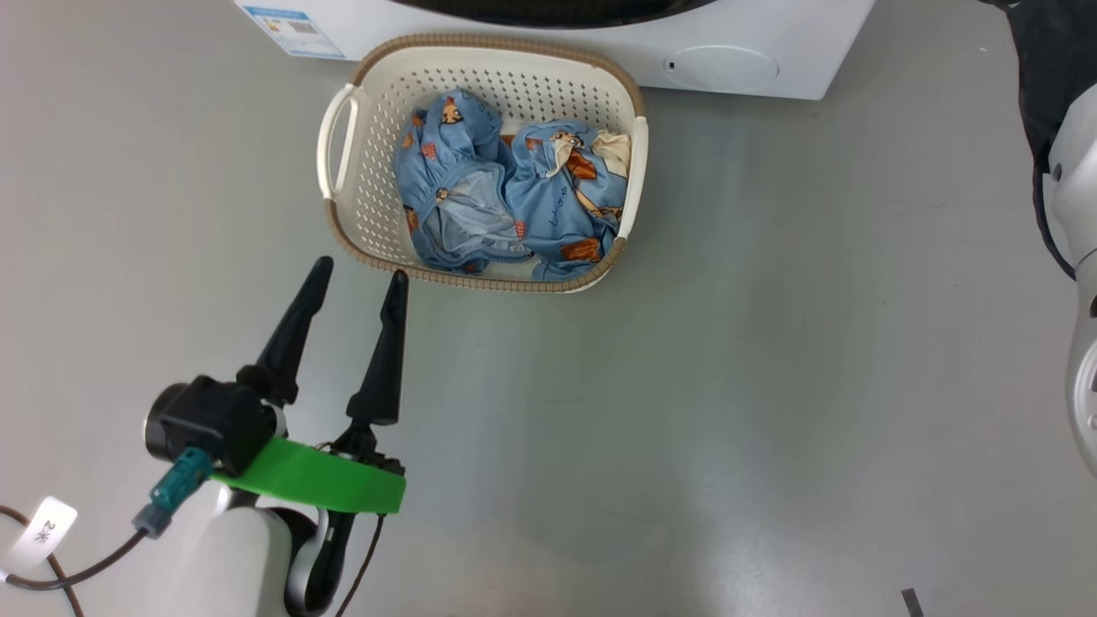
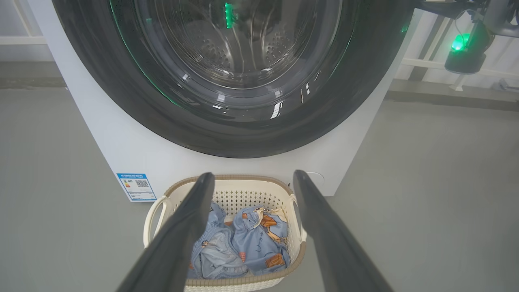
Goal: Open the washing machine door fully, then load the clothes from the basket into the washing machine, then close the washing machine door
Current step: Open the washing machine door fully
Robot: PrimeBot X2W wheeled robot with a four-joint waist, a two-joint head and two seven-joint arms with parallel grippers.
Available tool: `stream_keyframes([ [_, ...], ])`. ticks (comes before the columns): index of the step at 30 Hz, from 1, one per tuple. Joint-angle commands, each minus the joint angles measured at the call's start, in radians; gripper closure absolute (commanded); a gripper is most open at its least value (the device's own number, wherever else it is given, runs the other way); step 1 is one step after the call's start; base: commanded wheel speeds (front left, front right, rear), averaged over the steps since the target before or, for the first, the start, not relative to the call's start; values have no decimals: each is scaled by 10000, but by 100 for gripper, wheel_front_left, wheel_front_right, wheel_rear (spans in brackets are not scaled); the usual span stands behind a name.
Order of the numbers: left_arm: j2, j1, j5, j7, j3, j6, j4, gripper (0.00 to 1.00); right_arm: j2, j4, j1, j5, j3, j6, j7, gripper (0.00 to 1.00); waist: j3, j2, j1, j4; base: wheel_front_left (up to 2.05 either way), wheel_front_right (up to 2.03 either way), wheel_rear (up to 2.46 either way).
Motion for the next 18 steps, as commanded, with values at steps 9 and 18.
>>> stream_keyframes([
  [9,193,-165,-127,-65,306,-15,-268,0,280,-119,-577,-343,29,17,-99,100,141,0,0,142,0,0,0],
  [18,190,-166,-316,-65,230,-15,-292,0,269,84,-792,-543,10,17,-238,100,202,0,0,228,0,0,0],
])
